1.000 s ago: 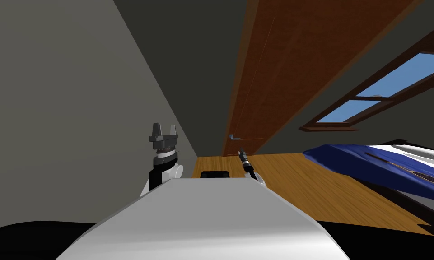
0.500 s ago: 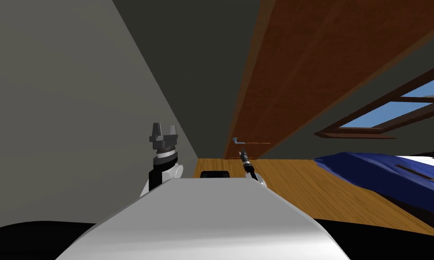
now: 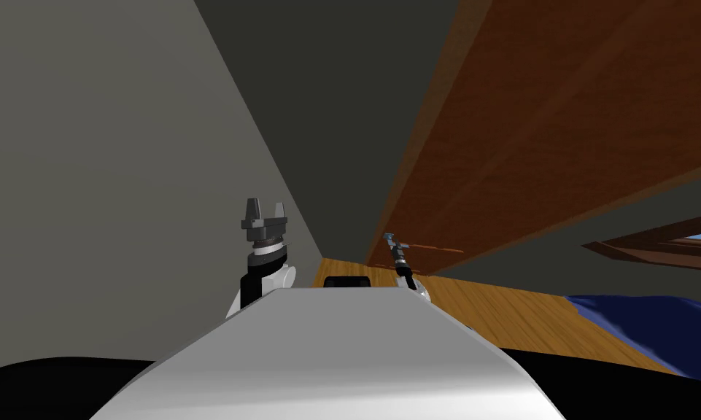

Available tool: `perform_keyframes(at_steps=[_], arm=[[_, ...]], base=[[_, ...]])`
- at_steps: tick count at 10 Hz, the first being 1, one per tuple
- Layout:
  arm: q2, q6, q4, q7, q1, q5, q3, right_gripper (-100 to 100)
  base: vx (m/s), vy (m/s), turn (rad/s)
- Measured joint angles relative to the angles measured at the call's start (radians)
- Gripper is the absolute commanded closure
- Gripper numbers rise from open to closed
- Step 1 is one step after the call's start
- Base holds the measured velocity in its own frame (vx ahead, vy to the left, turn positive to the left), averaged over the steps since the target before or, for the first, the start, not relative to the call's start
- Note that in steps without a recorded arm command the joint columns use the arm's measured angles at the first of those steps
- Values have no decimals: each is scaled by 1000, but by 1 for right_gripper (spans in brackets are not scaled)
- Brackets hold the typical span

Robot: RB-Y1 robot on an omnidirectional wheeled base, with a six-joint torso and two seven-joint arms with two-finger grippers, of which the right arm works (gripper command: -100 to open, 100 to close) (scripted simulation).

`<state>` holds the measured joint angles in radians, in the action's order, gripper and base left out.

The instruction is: Pull the door open

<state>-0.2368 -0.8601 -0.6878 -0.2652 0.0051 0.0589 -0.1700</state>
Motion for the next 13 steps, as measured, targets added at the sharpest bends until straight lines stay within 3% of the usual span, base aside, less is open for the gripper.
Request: perform_keyframes(at_steps=[1, 7, 10, 11, 13], arm=[[0, 1, 0, 2, -1, -1, -1, 100], [-2, 2, 2, 0, 2, -1, -2, 100], [-27, -27, 10, -28, 14, 3, 5, 100], [-36, -33, 0, -40, 32, 6, 9, 100], [-63, -61, 16, -72, 46, 12, 18, 100]], base=[[-9, 5, -34], [-36, 0, 16], [-176, -27, 135], [-212, -28, 179], [-208, -31, 190]])
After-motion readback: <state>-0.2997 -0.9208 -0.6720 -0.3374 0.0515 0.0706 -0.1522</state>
